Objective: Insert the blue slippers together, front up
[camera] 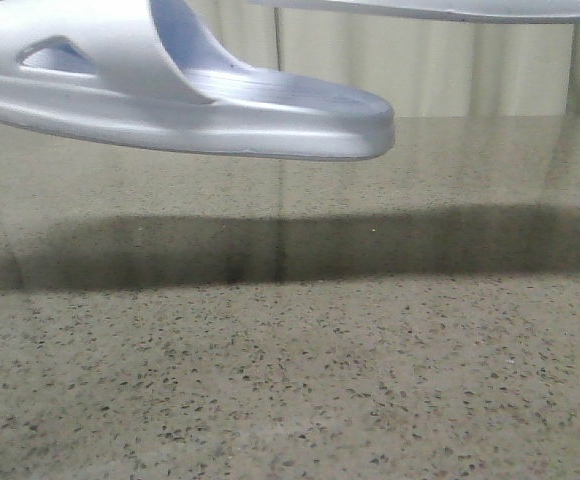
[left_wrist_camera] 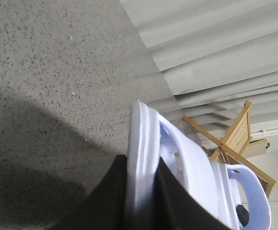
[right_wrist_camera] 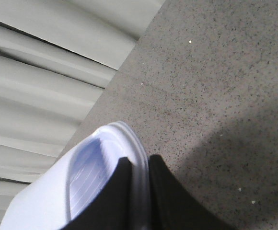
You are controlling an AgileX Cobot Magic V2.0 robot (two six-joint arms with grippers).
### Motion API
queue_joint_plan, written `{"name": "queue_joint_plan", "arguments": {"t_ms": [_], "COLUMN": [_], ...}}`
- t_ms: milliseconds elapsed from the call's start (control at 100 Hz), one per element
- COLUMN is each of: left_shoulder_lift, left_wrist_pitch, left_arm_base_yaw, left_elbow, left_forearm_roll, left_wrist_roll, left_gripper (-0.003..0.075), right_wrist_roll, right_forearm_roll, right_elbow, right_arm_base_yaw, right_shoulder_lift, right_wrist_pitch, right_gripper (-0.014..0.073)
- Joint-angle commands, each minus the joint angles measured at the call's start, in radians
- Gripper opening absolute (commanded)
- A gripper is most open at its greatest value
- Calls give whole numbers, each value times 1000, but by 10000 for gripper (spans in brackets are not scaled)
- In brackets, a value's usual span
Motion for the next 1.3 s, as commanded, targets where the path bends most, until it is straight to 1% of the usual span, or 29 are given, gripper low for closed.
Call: {"name": "queue_joint_plan", "arguments": {"t_ms": [0,110,360,530,620,860,1010,1290], "left_shoulder_lift": [-8,-8,-8,-8,-8,-8,-8,-8], "left_wrist_pitch": [62,75,111,130,146,152,152,152], "left_arm_base_yaw": [-3,-3,-3,-3,-3,-3,-3,-3], "left_elbow": [-26,-26,-26,-26,-26,-26,-26,-26], "left_forearm_roll": [-63,-63,-79,-83,-90,-90,-90,-90], "left_wrist_roll": [-21,-25,-28,-34,-36,-53,-53,-54], "left_gripper": [16,16,16,16,16,16,16,16], "right_wrist_roll": [-7,-7,-7,-7,-9,-23,-24,-24], "right_forearm_roll": [51,68,73,74,74,74,75,75], "right_elbow": [-8,14,22,22,22,22,22,22], "right_arm_base_yaw": [11,30,62,64,64,70,119,219], "right_shoulder_lift": [-3,-3,-3,-3,-3,19,38,48], "right_wrist_pitch": [-53,-83,-98,-98,-99,-97,-118,-208], "right_gripper": [-81,-81,-82,-82,-106,-107,-107,-107]}}
